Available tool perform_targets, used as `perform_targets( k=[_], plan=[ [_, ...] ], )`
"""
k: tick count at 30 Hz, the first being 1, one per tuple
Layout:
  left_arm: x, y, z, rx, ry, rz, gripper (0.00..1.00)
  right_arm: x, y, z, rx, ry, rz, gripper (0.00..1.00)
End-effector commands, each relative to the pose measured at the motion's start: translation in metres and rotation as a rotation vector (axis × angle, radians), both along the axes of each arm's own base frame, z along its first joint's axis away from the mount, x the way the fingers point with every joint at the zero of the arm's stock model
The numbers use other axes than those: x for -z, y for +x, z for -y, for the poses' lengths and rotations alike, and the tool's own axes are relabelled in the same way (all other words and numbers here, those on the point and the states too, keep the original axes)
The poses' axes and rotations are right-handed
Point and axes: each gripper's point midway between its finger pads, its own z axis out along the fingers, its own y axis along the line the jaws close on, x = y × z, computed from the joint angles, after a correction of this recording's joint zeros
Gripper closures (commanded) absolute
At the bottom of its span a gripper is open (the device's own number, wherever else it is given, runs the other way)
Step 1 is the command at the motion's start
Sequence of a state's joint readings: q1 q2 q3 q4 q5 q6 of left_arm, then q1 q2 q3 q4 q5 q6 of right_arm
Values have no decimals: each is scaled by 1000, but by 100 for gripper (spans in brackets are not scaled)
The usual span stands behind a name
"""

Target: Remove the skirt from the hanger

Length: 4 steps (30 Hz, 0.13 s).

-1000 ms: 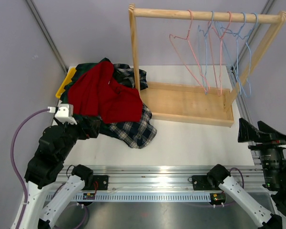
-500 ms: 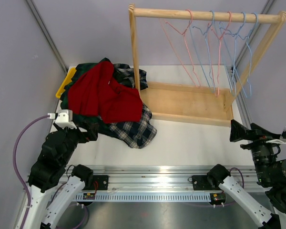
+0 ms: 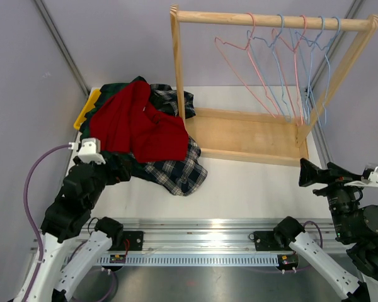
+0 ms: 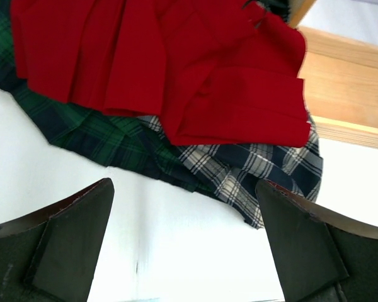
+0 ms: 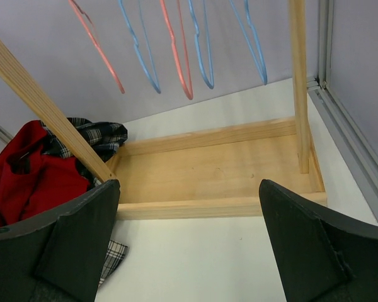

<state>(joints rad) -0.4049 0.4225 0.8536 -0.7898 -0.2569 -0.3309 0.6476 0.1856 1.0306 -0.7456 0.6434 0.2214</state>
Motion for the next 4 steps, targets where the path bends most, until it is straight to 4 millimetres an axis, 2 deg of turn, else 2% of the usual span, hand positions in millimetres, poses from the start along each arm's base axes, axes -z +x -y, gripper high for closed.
perform_targets(
  k=[1, 4],
  plan=[
    [-15, 6, -15, -106, 13, 3, 1, -2, 10, -11, -23, -38, -9, 1],
    [-19, 9, -19, -122, 42, -9, 1, 6, 15, -16, -31, -79, -58, 1]
  ],
)
